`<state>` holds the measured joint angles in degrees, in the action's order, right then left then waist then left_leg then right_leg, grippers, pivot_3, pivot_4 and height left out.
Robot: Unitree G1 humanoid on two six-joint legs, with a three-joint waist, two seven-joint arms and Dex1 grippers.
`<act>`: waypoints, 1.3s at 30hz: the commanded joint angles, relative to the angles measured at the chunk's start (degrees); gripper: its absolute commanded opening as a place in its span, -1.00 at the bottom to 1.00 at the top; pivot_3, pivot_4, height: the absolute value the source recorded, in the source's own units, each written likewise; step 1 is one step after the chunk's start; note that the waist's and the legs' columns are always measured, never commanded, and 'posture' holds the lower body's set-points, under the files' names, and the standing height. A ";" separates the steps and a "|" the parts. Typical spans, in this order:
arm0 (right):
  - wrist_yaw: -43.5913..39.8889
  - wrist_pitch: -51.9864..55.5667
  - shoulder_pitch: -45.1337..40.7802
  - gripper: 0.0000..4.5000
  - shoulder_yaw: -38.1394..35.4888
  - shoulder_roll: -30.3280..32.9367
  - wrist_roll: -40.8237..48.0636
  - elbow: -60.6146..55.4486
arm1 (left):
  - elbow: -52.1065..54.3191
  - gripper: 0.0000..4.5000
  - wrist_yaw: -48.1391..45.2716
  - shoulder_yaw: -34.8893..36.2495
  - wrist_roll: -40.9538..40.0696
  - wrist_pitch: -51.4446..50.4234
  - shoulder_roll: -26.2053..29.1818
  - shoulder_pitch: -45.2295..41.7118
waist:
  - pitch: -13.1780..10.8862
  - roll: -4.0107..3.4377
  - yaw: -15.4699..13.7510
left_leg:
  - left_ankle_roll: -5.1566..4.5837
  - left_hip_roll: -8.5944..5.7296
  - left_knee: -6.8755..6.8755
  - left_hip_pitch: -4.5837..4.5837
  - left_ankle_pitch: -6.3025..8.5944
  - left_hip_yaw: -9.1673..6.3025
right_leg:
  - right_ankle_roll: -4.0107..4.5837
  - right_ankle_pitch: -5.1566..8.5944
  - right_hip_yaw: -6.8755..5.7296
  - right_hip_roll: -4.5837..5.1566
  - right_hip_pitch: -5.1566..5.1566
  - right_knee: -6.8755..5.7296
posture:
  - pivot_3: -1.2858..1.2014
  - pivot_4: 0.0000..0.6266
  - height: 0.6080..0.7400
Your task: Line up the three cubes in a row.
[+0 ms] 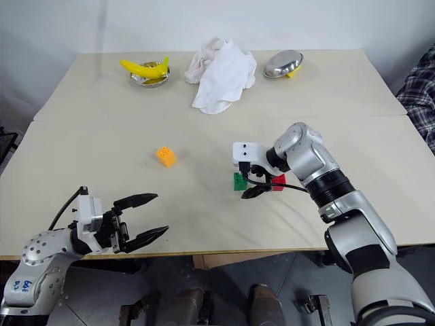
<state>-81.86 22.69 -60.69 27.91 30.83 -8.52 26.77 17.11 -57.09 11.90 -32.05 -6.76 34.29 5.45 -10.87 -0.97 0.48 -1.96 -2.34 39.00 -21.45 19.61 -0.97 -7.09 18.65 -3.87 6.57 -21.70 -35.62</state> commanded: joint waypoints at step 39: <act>2.00 -23.95 55.02 0.99 -55.91 11.52 41.55 -18.86 | -4.76 1.00 9.49 17.60 -1.81 5.68 -5.72 13.97 | -0.05 0.15 -0.91 | -0.01 0.15 -0.02 0.28 -0.01 0.18 | 0.00 0.00 0.18 0.05 0.39 0.54 | 0.03 -0.52 1.00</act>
<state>-80.33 -0.12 -6.28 -27.46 42.43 32.02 9.21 9.54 -48.15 29.34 -33.63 -1.82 28.83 19.06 -10.93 -0.82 -0.43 -1.97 -2.20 38.98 -21.18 19.60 -0.82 -7.09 18.65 -3.68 6.63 -21.30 -35.08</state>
